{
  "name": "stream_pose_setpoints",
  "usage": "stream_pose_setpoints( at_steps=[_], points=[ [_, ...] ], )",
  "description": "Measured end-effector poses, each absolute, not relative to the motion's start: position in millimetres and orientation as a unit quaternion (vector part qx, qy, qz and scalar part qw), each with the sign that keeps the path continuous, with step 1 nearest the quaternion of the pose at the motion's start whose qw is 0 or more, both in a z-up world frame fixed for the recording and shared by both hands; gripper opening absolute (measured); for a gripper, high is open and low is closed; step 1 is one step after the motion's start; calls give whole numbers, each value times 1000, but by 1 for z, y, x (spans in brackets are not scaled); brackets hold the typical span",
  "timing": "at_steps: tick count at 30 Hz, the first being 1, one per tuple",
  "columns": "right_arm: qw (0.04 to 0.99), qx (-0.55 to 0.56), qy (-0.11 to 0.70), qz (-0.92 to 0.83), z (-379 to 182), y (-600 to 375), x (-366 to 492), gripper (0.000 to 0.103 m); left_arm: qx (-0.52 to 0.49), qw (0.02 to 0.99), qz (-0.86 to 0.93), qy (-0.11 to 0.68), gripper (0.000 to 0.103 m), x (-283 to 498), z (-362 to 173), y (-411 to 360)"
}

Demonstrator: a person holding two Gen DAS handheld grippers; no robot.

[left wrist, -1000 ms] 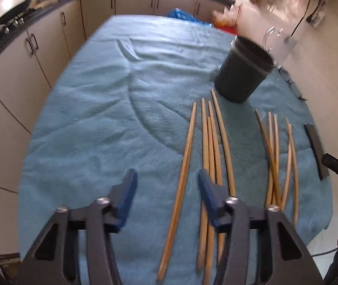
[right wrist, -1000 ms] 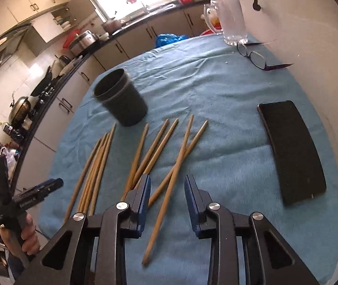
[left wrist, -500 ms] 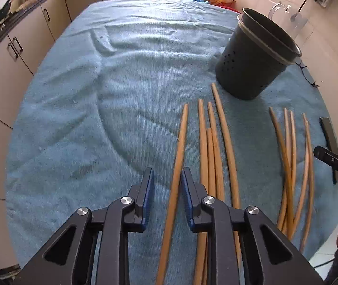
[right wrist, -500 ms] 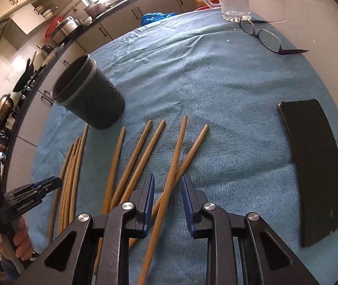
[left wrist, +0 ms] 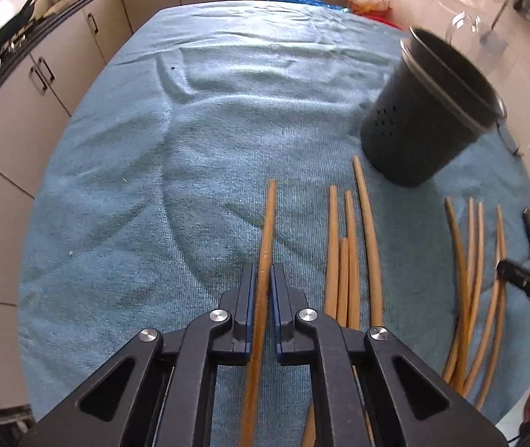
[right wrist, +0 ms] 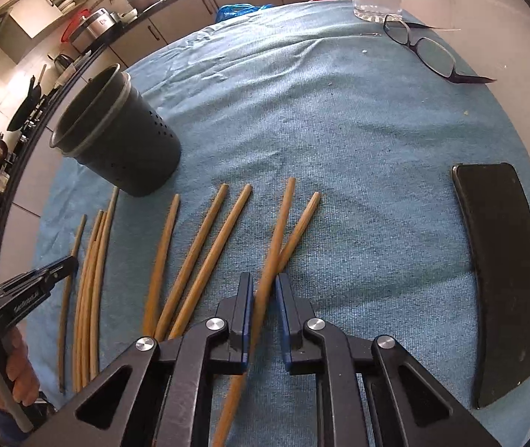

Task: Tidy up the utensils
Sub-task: 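Close the left tool on one wooden chopstick while the right tool grasps another, then lift the left tool's chopstick upright toward the black holder while the right tool carries its own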

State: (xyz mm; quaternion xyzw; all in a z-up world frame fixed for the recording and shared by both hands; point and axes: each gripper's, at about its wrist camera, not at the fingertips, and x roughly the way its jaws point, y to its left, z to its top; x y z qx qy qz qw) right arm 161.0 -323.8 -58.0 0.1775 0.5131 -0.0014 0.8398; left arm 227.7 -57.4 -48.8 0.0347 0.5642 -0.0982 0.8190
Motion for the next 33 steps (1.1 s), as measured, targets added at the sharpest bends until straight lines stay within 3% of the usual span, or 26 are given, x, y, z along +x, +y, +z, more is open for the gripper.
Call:
stream_pose_setpoints(
  at_steps=[9,22,33],
  points=[
    [864,193,464,30,-33,-324,139,10,-21,849,-147,508,6,207,-12,-36],
    [944,152,288,60,47,-303,75,8,-42,904,-158,396,6,156,68,-13],
    [958,137,242,61,71,-293,61,8,-26,918,-165,360,6,143,99,-21]
  ],
)
